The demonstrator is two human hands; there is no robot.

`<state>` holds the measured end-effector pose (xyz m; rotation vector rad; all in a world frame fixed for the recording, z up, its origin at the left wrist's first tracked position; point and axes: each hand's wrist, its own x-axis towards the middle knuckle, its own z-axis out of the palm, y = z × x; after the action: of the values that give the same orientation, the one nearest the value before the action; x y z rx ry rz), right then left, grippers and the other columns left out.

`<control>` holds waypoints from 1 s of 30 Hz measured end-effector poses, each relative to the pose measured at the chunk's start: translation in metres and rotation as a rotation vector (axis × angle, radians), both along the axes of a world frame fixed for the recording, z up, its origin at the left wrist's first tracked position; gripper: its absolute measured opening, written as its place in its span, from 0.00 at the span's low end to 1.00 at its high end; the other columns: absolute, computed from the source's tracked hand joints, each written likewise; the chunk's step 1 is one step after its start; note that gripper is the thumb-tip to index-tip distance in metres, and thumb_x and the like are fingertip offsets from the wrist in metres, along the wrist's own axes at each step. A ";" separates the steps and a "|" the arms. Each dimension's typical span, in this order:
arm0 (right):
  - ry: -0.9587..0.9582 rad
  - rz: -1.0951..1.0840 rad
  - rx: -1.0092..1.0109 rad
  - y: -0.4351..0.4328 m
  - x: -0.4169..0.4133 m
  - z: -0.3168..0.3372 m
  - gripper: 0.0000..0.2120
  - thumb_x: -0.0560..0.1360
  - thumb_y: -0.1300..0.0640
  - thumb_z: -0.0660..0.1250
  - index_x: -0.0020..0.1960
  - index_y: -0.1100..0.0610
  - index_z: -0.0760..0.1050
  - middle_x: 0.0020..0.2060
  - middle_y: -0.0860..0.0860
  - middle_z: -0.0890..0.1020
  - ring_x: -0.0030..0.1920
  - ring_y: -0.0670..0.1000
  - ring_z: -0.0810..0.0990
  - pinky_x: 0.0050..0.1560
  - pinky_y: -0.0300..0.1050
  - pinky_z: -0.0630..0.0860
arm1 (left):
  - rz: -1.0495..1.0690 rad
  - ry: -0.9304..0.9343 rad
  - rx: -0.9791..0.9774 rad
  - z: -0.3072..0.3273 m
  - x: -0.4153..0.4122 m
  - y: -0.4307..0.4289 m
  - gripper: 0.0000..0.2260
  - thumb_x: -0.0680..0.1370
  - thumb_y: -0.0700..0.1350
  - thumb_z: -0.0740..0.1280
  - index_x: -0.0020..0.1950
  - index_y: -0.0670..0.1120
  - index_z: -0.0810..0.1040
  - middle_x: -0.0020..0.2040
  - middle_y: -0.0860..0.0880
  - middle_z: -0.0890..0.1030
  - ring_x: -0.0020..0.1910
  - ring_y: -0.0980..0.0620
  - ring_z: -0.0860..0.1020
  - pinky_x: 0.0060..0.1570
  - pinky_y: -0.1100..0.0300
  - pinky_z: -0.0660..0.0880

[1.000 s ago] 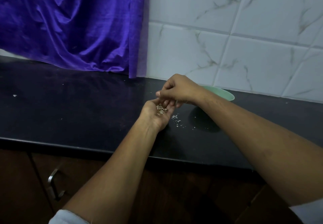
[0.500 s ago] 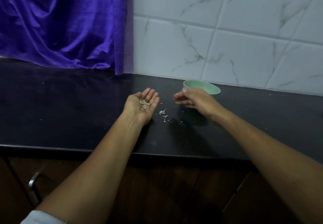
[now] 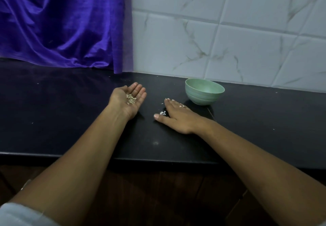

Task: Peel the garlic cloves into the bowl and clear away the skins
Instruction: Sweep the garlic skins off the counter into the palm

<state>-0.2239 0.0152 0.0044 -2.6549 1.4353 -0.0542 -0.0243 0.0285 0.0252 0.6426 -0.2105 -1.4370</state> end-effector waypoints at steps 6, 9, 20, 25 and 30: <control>-0.254 0.089 0.082 -0.011 0.011 0.007 0.31 0.87 0.43 0.54 0.84 0.59 0.54 0.83 0.53 0.58 0.82 0.49 0.55 0.82 0.49 0.49 | -0.002 -0.033 0.008 -0.001 -0.002 0.004 0.19 0.89 0.45 0.51 0.54 0.38 0.79 0.53 0.41 0.82 0.59 0.44 0.78 0.61 0.50 0.74; -0.444 0.141 0.128 -0.007 0.000 0.001 0.25 0.87 0.45 0.56 0.80 0.56 0.66 0.78 0.50 0.70 0.78 0.46 0.65 0.81 0.48 0.58 | -0.008 -0.049 0.011 -0.002 -0.003 0.006 0.19 0.89 0.45 0.51 0.53 0.38 0.79 0.53 0.41 0.82 0.59 0.44 0.78 0.62 0.50 0.74; -0.905 0.079 0.206 0.015 -0.057 -0.007 0.20 0.84 0.47 0.59 0.72 0.53 0.76 0.67 0.48 0.81 0.70 0.44 0.76 0.77 0.49 0.67 | 0.010 -0.090 0.030 -0.004 -0.004 0.010 0.19 0.88 0.45 0.52 0.53 0.38 0.80 0.53 0.41 0.82 0.51 0.44 0.80 0.61 0.50 0.76; -0.135 -0.064 0.011 0.035 -0.069 -0.004 0.54 0.70 0.20 0.46 0.84 0.56 0.51 0.84 0.50 0.52 0.83 0.47 0.48 0.82 0.46 0.47 | 0.008 -0.104 0.034 -0.004 -0.004 0.010 0.19 0.88 0.45 0.52 0.52 0.38 0.80 0.52 0.42 0.82 0.52 0.45 0.80 0.61 0.50 0.75; 0.037 -0.135 0.045 0.038 -0.040 -0.001 0.61 0.66 0.16 0.41 0.84 0.58 0.44 0.84 0.55 0.46 0.84 0.52 0.44 0.83 0.53 0.45 | 0.013 -0.116 0.036 -0.005 -0.006 0.008 0.19 0.88 0.44 0.52 0.53 0.38 0.80 0.53 0.42 0.82 0.49 0.45 0.80 0.61 0.50 0.75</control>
<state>-0.2637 0.0527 0.0038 -2.5332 1.6052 0.0154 -0.0303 0.0367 0.0206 0.7565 -0.2712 -1.3951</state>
